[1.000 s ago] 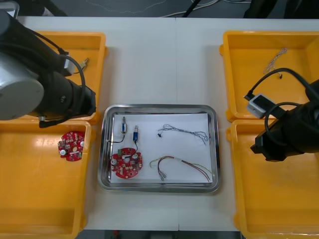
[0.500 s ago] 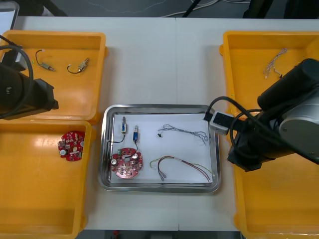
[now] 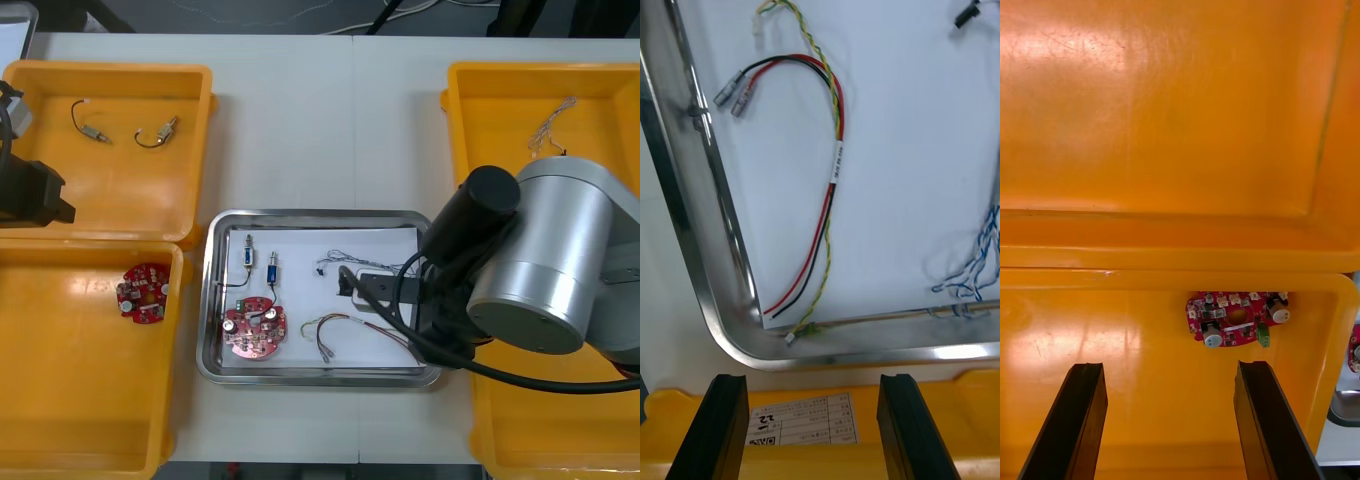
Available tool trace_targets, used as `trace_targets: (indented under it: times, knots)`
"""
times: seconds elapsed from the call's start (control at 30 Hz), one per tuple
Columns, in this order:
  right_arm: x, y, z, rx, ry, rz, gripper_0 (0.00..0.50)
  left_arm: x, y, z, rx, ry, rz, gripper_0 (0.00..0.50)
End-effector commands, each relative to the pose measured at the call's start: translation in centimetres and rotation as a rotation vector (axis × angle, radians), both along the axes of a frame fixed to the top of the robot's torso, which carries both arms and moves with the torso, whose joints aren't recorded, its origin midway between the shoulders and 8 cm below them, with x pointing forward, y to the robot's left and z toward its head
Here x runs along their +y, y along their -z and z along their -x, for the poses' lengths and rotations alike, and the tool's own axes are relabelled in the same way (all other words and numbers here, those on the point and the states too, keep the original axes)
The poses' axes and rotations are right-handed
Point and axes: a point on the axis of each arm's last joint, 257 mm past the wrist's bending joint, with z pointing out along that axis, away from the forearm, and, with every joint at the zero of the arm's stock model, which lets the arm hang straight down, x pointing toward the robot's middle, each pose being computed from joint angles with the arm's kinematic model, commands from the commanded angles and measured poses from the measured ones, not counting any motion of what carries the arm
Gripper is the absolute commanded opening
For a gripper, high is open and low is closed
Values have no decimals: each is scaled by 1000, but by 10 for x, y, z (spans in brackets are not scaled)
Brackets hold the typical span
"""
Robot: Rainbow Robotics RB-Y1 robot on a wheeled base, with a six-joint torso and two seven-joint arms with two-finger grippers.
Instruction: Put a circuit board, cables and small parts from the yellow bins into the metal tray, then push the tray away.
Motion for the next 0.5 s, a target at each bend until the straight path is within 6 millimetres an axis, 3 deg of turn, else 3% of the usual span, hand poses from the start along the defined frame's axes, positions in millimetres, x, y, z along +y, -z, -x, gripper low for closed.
trace_targets:
  times: [0.03, 0.5]
  knots:
    - [37, -1, -1, 3, -103, 8, 500, 34, -11, 3, -6, 27, -101, 500]
    - [89, 25, 11, -20, -229, 112, 500, 40, -10, 7, 8, 24, -128, 500]
